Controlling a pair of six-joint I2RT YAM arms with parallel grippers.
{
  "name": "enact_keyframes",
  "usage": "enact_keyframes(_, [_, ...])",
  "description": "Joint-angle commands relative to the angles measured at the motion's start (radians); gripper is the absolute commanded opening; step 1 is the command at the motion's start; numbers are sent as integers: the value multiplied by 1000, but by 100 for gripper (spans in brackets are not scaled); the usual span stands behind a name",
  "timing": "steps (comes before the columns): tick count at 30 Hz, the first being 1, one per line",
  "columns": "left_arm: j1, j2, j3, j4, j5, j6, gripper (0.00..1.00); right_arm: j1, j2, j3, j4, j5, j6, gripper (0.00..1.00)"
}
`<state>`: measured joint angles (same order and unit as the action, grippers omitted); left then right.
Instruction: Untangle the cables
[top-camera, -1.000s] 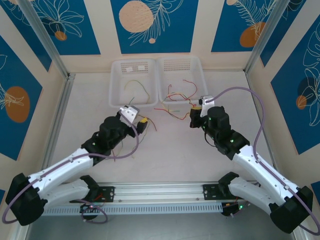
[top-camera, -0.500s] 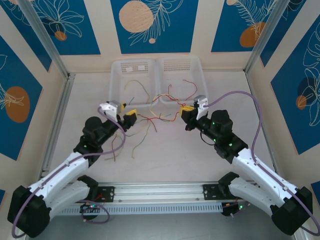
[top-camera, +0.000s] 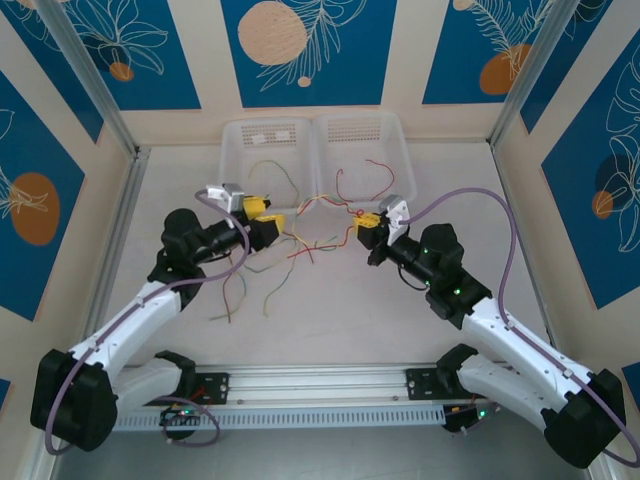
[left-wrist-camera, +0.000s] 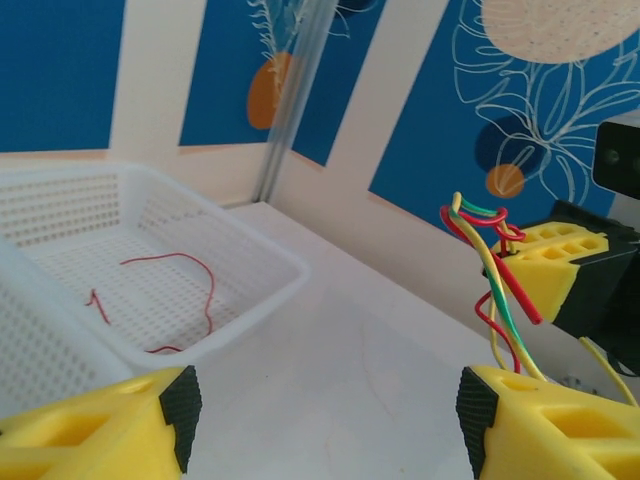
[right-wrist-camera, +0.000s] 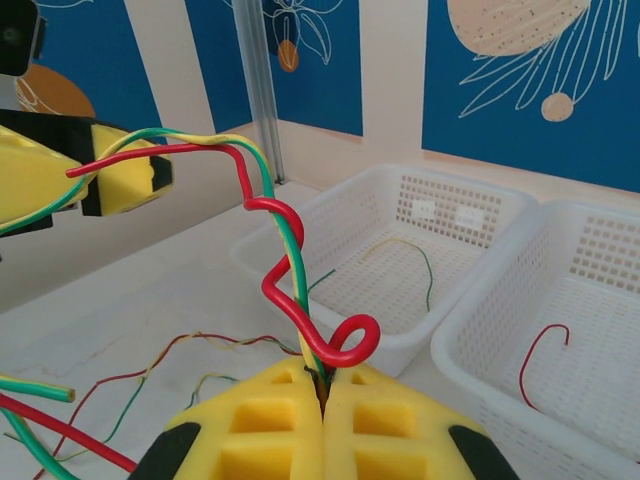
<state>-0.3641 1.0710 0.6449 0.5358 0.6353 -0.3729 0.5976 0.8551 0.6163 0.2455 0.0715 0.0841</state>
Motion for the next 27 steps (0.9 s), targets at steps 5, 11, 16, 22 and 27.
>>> enact_keyframes(5, [-28, 35, 46, 31, 94, -20, 69, 45, 23, -16, 56, 83, -57, 0])
enact_keyframes(11, [-42, 27, 49, 29, 71, -17, 68, 68, 44, -23, 81, 194, -86, 0])
enact_keyframes(16, [-39, -14, 22, 20, 23, 18, 68, 70, 40, -32, 102, 256, -100, 0])
enact_keyframes(22, [-36, 21, 39, 14, 54, 24, 69, 71, 36, -33, 113, 260, -105, 0])
enact_keyframes(27, [-38, 90, 70, -50, 43, 40, 81, 76, 22, -34, 129, 247, -105, 0])
